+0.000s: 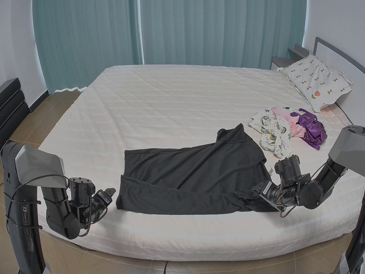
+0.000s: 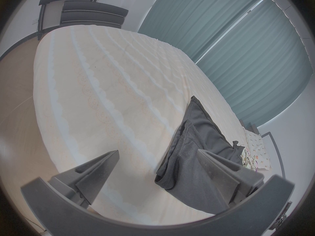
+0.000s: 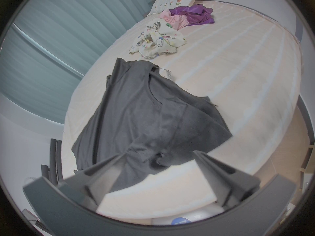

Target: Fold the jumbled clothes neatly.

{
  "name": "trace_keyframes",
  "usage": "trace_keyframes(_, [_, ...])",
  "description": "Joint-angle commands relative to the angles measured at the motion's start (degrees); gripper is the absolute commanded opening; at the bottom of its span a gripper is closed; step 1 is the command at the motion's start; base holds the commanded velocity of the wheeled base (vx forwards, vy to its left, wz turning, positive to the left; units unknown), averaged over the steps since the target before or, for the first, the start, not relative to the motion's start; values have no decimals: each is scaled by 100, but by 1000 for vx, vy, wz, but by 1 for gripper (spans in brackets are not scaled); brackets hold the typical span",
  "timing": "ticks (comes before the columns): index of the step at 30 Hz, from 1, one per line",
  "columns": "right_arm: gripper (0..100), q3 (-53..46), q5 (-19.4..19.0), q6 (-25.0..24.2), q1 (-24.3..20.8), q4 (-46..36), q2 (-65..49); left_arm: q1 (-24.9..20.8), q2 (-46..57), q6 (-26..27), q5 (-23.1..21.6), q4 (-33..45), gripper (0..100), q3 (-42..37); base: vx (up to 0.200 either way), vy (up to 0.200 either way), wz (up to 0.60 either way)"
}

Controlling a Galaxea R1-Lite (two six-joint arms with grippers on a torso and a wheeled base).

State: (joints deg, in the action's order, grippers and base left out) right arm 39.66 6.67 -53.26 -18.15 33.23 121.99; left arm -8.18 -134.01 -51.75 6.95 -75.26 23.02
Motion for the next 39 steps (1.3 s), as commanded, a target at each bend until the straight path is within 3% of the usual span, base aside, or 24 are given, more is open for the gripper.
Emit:
trace_keyframes(1, [100, -476, 142, 9, -215, 43, -176, 1, -20, -2, -1, -6, 100, -25, 0, 0, 0])
trace_keyframes(13, [100, 376, 89, -9, 602, 447, 765, -17, -20, -2, 8, -6, 100, -78, 0, 0, 0])
trace_keyframes(26, [100, 1202, 63, -185, 593, 456, 1433, -17, -29, -2, -1, -6, 100, -69, 0, 0, 0])
trace_keyframes(27, [0, 1246, 63, -185, 593, 447, 1459, -17, -29, -2, -1, -6, 100, -69, 0, 0, 0])
trace_keyframes(39, [0, 895, 115, -185, 629, 421, 1046, -17, -20, -11, -1, -6, 100, -69, 0, 0, 0])
